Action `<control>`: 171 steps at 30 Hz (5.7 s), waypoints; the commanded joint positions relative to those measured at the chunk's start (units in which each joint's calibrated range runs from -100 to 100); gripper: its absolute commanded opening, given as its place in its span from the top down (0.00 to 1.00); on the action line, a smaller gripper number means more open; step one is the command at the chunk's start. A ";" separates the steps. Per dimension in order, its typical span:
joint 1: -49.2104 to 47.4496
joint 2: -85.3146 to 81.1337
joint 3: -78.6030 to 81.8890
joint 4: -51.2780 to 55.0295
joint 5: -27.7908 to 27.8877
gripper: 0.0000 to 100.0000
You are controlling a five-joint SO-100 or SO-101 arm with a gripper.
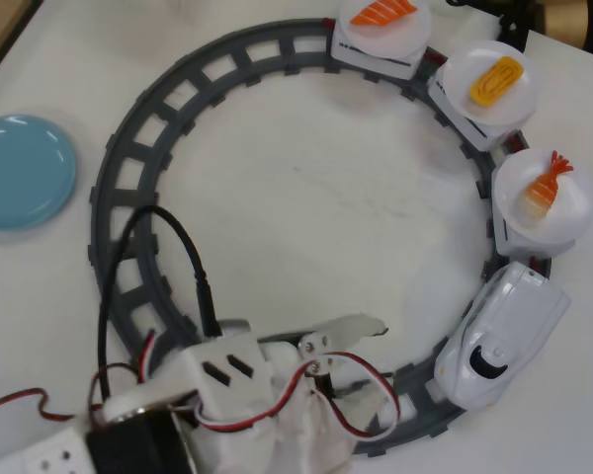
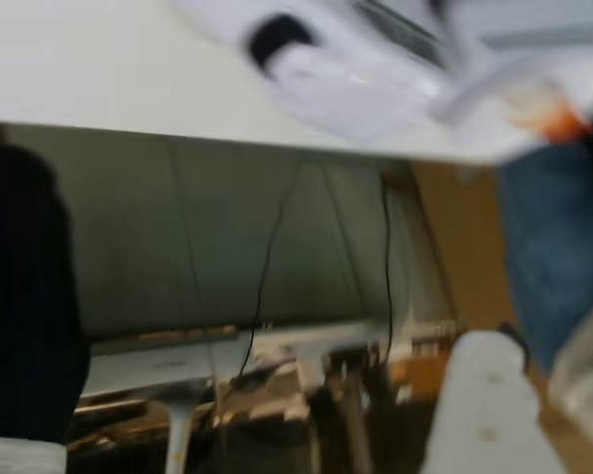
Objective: Pick up the sushi from the Shinkansen and put it on the blue dish
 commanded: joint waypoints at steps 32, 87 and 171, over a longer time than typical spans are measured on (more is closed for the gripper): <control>8.15 28.69 -34.48 16.19 6.49 0.79; 3.39 54.32 -51.25 -4.87 13.02 0.68; 2.78 36.23 -54.68 41.16 -7.22 0.80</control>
